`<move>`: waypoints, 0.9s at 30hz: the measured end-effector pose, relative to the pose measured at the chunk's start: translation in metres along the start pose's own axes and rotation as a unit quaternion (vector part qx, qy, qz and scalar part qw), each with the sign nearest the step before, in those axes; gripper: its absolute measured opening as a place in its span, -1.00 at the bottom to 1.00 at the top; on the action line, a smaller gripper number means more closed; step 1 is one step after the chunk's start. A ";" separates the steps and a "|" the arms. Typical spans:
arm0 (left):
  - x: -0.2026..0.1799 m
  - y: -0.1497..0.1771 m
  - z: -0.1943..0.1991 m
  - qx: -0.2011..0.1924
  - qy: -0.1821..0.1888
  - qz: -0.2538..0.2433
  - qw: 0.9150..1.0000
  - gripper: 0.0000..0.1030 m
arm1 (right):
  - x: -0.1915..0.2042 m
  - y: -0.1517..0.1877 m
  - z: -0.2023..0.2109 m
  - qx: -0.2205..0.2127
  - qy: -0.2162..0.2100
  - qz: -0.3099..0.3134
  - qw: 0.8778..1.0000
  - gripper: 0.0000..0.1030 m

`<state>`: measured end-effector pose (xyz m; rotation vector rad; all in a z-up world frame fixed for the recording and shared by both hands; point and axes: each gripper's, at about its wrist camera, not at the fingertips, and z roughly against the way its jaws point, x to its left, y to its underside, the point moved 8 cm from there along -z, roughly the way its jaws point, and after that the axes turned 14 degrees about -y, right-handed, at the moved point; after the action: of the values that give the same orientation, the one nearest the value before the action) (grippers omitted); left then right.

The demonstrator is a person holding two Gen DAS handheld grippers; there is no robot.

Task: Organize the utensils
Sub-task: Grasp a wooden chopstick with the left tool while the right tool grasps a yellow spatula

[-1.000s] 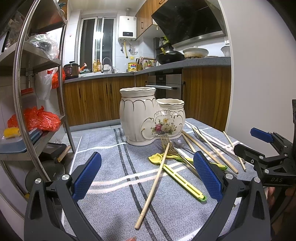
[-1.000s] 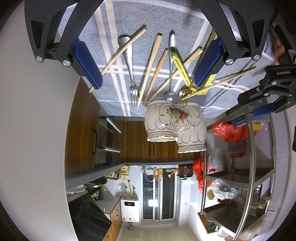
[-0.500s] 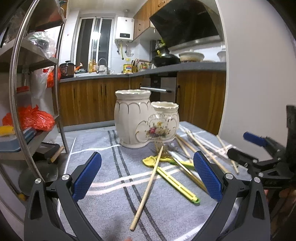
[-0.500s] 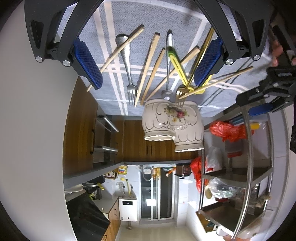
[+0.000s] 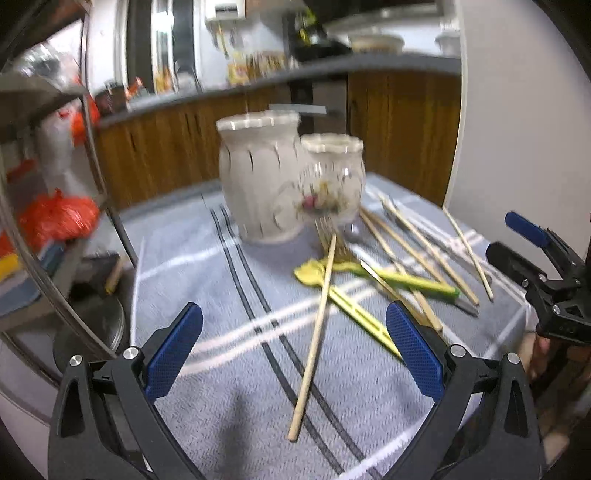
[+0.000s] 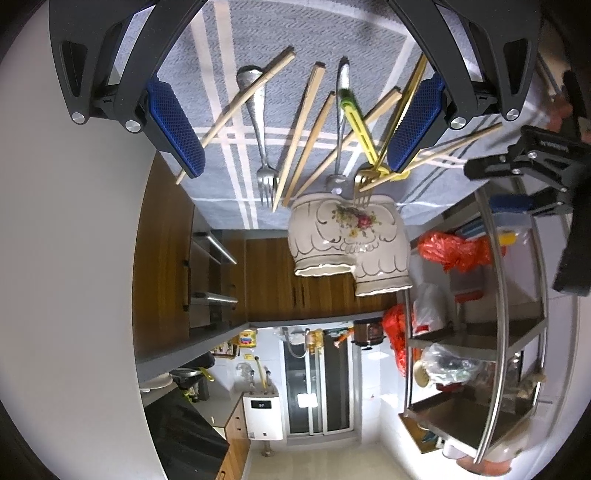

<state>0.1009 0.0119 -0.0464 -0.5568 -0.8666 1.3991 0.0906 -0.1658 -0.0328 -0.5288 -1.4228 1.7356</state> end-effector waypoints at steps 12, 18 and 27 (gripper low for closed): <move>-0.012 0.009 -0.014 0.083 0.033 -0.102 0.991 0.23 | 0.013 -0.012 -0.007 0.064 -0.002 0.027 0.998 0.90; -0.024 0.015 -0.022 0.127 0.070 -0.137 0.980 -0.35 | 0.023 -0.017 -0.032 0.150 -0.036 0.005 0.988 0.85; -0.021 0.026 -0.035 0.166 0.096 -0.141 0.971 -0.90 | 0.055 -0.007 -0.060 0.249 -0.089 0.007 0.964 0.25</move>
<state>0.1132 0.0001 -0.0914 -0.2922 -0.5162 1.1738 0.1052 -0.0854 -0.0339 -0.1109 -1.0363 2.0982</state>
